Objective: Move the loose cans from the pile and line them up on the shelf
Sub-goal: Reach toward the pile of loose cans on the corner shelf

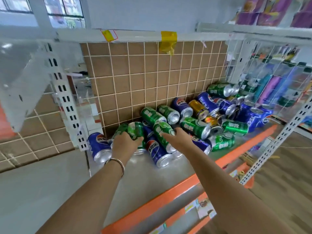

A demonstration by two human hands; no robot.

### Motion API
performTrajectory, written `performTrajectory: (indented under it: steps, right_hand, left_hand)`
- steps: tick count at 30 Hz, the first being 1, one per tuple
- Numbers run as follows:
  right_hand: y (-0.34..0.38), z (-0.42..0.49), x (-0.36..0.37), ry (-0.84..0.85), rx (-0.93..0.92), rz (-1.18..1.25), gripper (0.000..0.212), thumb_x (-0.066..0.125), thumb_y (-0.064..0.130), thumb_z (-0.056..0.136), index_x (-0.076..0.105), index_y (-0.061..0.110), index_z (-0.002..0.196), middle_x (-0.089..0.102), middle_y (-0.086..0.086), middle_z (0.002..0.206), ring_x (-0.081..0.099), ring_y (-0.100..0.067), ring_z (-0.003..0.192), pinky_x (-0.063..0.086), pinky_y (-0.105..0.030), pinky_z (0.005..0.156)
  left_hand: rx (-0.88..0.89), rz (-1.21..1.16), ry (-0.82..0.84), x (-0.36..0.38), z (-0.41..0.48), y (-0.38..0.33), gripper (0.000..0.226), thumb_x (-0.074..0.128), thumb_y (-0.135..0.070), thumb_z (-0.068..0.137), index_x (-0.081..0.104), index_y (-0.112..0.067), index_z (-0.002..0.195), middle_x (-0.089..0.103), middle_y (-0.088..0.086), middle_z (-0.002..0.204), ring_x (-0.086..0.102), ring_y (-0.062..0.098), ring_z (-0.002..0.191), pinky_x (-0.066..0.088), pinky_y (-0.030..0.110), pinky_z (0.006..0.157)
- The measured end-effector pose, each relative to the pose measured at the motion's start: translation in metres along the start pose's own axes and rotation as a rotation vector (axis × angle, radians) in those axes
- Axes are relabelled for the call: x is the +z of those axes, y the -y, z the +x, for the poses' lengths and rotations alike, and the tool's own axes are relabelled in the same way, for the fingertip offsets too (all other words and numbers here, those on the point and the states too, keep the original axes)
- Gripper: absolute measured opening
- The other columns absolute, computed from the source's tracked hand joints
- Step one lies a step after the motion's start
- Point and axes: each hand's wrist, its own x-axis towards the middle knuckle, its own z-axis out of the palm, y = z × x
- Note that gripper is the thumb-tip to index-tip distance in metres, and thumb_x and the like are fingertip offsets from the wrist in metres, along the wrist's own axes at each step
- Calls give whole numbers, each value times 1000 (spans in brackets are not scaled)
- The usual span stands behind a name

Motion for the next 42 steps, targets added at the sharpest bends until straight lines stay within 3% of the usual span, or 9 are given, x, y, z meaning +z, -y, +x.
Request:
performTrajectory:
  steps: [5, 12, 15, 18, 24, 29, 31, 37, 42]
  right_hand:
    - [6, 17, -8, 122, 12, -69, 53, 65, 49, 78, 53, 10, 112, 59, -8, 106, 57, -25, 98, 46, -33, 79]
    - [2, 34, -6, 244, 70, -2, 74, 74, 51, 65, 54, 8, 123, 61, -11, 114, 60, -26, 100, 48, -33, 79]
    - [-1, 33, -5, 221, 80, 22, 71, 73, 51, 67, 54, 7, 119, 60, -11, 112, 59, -24, 95, 44, -30, 70]
    - [-1, 30, -6, 216, 77, 39, 69, 72, 49, 67, 53, 6, 118, 59, -9, 109, 58, -23, 94, 44, -30, 70]
    - [-2, 26, -4, 188, 68, 53, 67, 72, 49, 65, 55, 7, 115, 61, -11, 107, 59, -26, 95, 47, -33, 75]
    - [-2, 26, -3, 188, 71, 48, 66, 71, 49, 67, 54, 7, 115, 61, -11, 108, 60, -26, 95, 49, -35, 79]
    - [-1, 26, -3, 198, 78, 53, 69, 71, 50, 66, 53, 7, 117, 60, -11, 110, 59, -26, 96, 49, -36, 81]
    - [5, 25, -10, 270, 116, 135, 71, 59, 58, 76, 50, 6, 123, 62, -12, 114, 60, -29, 102, 47, -39, 95]
    - [10, 20, -16, 256, 81, 143, 47, 69, 48, 75, 52, 7, 92, 62, -7, 87, 62, -24, 86, 50, -34, 84]
  left_hand:
    - [-85, -34, -1, 6, -1, -8, 65, 80, -46, 66, 55, -7, 112, 61, 13, 111, 58, 31, 103, 48, 35, 87]
    - [-312, -634, -2, 11, -6, 0, 37, 74, -14, 79, 45, -7, 101, 53, 3, 88, 52, 20, 80, 41, 27, 71]
    - [-482, -834, 178, 3, -7, 2, 55, 82, -1, 61, 56, 5, 109, 66, 18, 100, 64, 30, 92, 54, 39, 84]
    - [-590, -812, 312, 5, -18, 12, 30, 81, -8, 68, 61, -5, 90, 66, 12, 89, 61, 22, 79, 51, 31, 69]
    - [-534, -823, 317, 33, -8, 25, 106, 97, -43, 16, 62, -6, 109, 70, 11, 106, 67, 27, 96, 52, 43, 92]
    - [-681, -1074, 249, 3, -28, 15, 34, 73, -19, 79, 56, -7, 106, 62, 15, 92, 61, 26, 80, 52, 33, 64]
    - [-718, -1059, 259, 1, -26, 23, 45, 73, -21, 80, 54, -5, 117, 58, 14, 89, 56, 23, 73, 48, 31, 57]
    - [-682, -977, 398, -4, -29, 18, 56, 75, -23, 78, 46, 1, 120, 58, 24, 107, 60, 36, 92, 52, 50, 82]
    - [-658, -984, 365, -4, -35, 16, 49, 80, -15, 71, 52, -2, 109, 62, 22, 102, 61, 34, 90, 52, 47, 83]
